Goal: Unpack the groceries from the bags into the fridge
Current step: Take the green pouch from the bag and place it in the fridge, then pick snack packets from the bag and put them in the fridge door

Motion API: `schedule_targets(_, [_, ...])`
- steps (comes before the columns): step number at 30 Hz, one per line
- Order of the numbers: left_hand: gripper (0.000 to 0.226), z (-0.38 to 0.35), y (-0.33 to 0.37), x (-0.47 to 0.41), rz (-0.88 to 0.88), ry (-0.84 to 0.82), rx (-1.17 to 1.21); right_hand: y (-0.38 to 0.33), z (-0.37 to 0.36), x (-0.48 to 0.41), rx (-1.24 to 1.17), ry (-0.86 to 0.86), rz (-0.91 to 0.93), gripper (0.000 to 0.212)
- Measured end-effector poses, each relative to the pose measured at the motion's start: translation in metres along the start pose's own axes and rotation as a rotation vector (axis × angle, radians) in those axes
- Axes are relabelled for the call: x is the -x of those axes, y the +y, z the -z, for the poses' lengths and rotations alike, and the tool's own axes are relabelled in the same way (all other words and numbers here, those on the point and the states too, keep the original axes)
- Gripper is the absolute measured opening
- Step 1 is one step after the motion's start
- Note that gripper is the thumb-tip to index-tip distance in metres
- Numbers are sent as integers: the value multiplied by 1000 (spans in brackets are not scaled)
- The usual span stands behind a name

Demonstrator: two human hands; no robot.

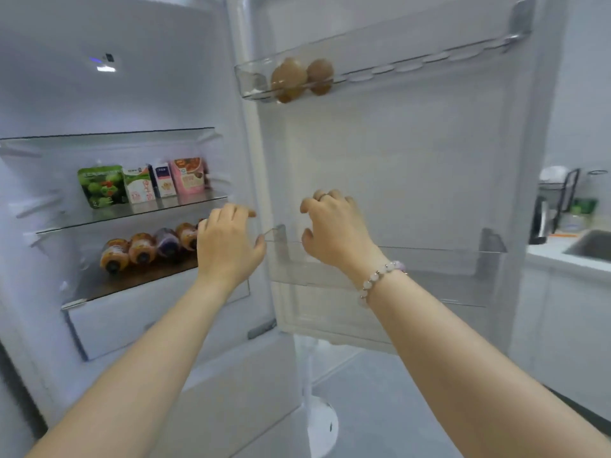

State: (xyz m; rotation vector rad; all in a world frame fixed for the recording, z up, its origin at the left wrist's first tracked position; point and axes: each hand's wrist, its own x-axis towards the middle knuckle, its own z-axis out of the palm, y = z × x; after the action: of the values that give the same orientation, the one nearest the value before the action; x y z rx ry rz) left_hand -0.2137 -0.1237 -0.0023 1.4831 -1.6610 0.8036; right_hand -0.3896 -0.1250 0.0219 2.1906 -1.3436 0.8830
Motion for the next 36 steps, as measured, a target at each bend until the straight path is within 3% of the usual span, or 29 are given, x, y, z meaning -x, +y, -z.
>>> schedule_targets(3, [33,-16,77,-13,-92,30,181,57,37,29,120,36,-95,33])
schedule_targets(9, [32,-39,262,-25,-519,190,434,174,125,118,394,131,-321,28])
schedule_targets(16, [28,-37,467,19,-656,141,745,275,222,260,620,-20,-690,27])
schedule_targets(19, [35,-20,537,41,-693,43,847,302,260,313,726,-71,-793,25])
schedule_targets(27, [37,40,687,94,-858,11,1103,332,357,429,873,-96,-1080,32])
schedule_targets(36, [33,89,801,163,-886,-50,1340,343,420,538,972,-96,-1349,31])
